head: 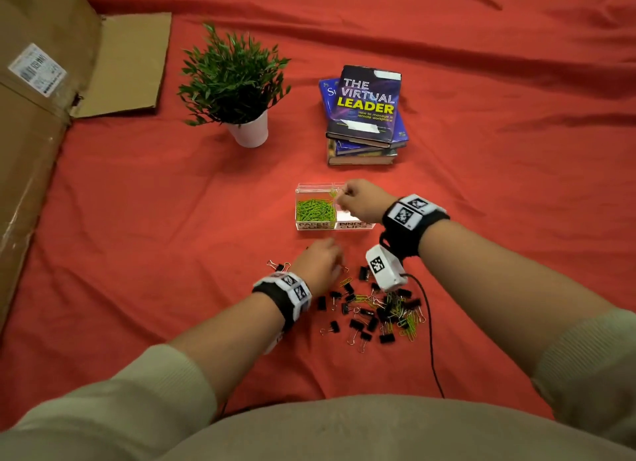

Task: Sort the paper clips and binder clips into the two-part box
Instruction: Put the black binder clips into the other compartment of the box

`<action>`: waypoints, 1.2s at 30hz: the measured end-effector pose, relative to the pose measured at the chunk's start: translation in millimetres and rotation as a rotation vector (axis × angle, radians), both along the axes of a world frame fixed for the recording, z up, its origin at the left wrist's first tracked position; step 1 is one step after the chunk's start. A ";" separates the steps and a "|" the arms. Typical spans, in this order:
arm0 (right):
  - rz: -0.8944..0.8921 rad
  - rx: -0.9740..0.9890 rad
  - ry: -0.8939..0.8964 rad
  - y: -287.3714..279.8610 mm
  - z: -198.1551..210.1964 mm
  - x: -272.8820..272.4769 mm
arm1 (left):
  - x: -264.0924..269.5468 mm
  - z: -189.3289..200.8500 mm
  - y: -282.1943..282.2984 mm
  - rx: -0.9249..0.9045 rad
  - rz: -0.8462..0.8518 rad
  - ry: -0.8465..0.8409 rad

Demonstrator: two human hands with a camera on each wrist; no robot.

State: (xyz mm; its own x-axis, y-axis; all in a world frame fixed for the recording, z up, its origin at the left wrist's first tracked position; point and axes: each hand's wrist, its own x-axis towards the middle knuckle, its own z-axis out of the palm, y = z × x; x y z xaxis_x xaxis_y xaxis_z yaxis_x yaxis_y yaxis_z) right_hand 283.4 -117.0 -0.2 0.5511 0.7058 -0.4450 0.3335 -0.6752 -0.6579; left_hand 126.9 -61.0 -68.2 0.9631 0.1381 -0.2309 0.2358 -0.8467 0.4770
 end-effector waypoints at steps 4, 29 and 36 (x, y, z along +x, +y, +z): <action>0.175 -0.093 -0.257 34.7 -6.5 -11.7 | -8.5 -24.1 -19.7 -0.036 -0.107 0.058; 0.262 -0.294 -0.115 -135.4 -43.1 -56.1 | -18.2 -27.5 -15.3 0.262 -0.146 0.142; 0.068 -0.136 -0.115 -145.3 -48.0 -56.0 | -10.9 -6.1 -16.5 -0.107 0.179 0.166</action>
